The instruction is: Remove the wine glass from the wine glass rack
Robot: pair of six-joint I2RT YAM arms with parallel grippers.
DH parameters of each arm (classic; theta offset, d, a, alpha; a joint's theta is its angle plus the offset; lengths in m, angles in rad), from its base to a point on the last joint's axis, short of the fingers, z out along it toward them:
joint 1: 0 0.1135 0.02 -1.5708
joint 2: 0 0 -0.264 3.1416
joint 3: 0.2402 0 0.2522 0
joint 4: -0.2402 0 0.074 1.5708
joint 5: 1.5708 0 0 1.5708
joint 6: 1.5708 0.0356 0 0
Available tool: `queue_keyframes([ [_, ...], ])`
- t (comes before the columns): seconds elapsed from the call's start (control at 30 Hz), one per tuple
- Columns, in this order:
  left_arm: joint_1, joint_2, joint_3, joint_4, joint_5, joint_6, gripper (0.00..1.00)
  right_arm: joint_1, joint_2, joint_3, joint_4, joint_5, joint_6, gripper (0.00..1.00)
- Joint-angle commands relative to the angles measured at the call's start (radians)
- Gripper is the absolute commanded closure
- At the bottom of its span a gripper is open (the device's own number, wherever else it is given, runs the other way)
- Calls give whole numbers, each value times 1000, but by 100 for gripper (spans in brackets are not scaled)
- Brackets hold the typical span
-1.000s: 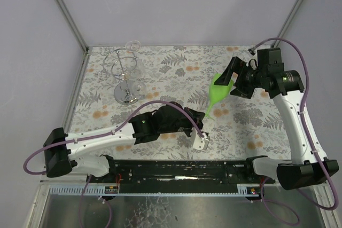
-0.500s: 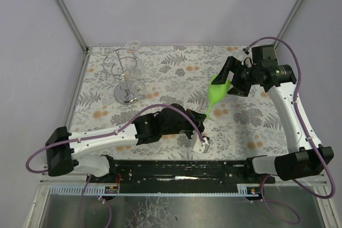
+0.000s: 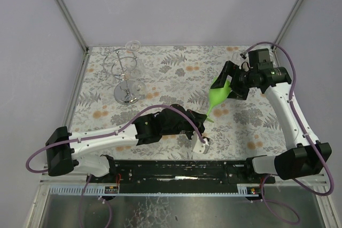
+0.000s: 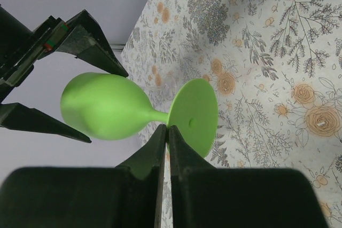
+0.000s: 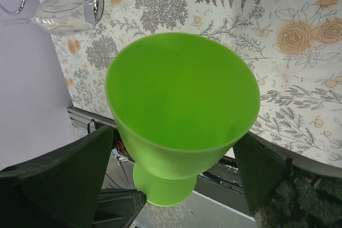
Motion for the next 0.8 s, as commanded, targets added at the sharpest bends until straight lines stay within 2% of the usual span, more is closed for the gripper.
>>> queue_keyframes([
  [0.0,-12,-3,17,81,-1,13,100,-4,1,-10,54,-10,-6,1],
  [0.67,-17,-31,-7,90,-8,26,100,-5,-23,-69,121,-9,65,1],
  [0.77,-18,-31,-8,91,-16,27,100,-5,-23,-65,112,-8,64,13],
])
